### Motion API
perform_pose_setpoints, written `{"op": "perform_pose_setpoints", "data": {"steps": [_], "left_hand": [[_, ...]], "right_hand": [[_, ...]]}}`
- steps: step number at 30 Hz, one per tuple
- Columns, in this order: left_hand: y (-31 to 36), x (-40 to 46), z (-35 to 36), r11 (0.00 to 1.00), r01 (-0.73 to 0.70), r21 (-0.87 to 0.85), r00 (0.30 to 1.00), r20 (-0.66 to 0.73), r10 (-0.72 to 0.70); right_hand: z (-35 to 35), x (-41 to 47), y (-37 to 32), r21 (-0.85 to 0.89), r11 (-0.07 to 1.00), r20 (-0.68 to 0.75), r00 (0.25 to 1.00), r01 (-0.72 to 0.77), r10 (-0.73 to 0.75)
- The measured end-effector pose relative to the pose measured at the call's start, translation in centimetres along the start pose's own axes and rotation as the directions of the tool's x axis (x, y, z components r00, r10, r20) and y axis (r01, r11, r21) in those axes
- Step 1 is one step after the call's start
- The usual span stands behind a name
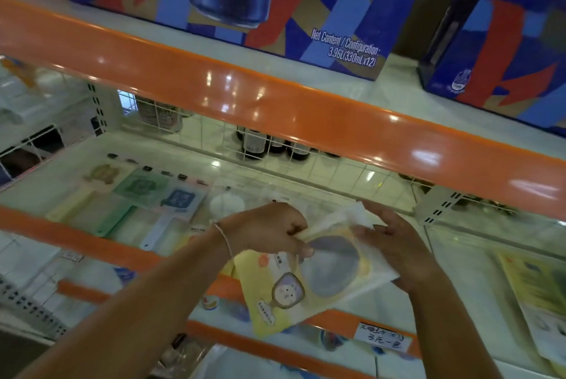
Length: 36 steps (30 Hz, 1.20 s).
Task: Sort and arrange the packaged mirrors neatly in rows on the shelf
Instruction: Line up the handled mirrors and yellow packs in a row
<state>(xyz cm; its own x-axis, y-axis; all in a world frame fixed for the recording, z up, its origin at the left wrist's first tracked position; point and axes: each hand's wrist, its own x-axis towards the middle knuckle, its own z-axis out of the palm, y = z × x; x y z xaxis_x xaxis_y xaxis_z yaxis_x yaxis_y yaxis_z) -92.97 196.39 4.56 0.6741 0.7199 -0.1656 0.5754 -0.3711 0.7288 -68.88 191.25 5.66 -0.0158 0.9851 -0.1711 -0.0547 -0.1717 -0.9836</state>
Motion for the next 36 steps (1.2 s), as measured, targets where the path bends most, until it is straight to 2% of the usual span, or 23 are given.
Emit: {"op": "perform_pose_setpoints", "data": {"steps": [2,4,5,6,7,9,12,15,18,21,23,30,34,36], "left_hand": [[-0.7,0.1,0.7,0.987,0.03,-0.156,0.997,-0.059,-0.04],[-1.5,0.7,1.6,0.951,0.059,-0.305,0.982,-0.154,-0.11],[-1.8,1.0,2.1,0.923,0.082,-0.375,0.965,-0.202,-0.168],[-2.2,1.5,2.8,0.887,0.106,-0.449,0.942,-0.241,-0.235],[-2.3,1.9,3.4,0.846,0.13,-0.517,0.913,-0.271,-0.306],[-2.1,2.5,4.8,0.785,0.197,-0.588,0.854,-0.291,-0.432],[-1.9,2.9,6.7,0.766,0.227,-0.602,0.845,-0.27,-0.462],[-1.8,2.4,7.2,0.875,0.224,-0.429,0.872,-0.313,-0.377],[-3.4,2.0,7.7,0.972,0.187,-0.145,0.858,-0.457,-0.234],[-5.2,1.4,8.1,0.991,0.048,0.124,0.789,-0.613,0.039],[-6.3,1.1,8.4,0.957,0.013,0.289,0.751,-0.635,0.182],[-8.7,0.1,9.1,0.843,0.09,0.53,0.856,-0.473,0.206],[-9.0,-0.1,9.4,0.83,0.099,0.549,0.865,-0.459,0.2],[-9.2,-0.1,9.5,0.829,0.104,0.55,0.866,-0.46,0.197]], "right_hand": [[-0.3,0.1,1.1,0.232,0.971,0.063,0.997,-0.06,0.047],[-0.5,0.0,2.6,0.506,0.855,0.059,0.994,-0.112,0.096],[-0.5,-0.2,3.6,0.571,0.812,0.036,0.992,-0.119,0.12],[-0.3,-0.5,4.4,0.576,0.807,0.031,0.99,-0.131,0.139],[0.2,-0.7,5.3,0.506,0.847,0.025,0.985,-0.16,0.171],[1.7,-1.3,6.8,0.245,0.95,-0.025,0.979,-0.191,0.203],[2.6,-1.2,8.0,0.113,0.982,-0.191,0.967,-0.149,0.168],[1.9,-1.0,7.7,0.067,0.983,-0.326,0.927,-0.173,0.185],[0.2,-0.3,7.6,-0.105,0.971,-0.414,0.897,-0.217,0.156],[-1.2,0.8,7.8,-0.208,0.941,-0.452,0.879,-0.268,0.151],[-1.6,1.3,7.5,-0.245,0.921,-0.448,0.878,-0.302,0.169],[-1.2,2.9,8.1,-0.465,0.827,-0.473,0.878,-0.318,0.072],[0.1,3.1,8.8,-0.651,0.685,-0.43,0.903,-0.327,0.022],[0.6,3.0,9.4,-0.769,0.567,-0.384,0.923,-0.297,-0.038]]}}
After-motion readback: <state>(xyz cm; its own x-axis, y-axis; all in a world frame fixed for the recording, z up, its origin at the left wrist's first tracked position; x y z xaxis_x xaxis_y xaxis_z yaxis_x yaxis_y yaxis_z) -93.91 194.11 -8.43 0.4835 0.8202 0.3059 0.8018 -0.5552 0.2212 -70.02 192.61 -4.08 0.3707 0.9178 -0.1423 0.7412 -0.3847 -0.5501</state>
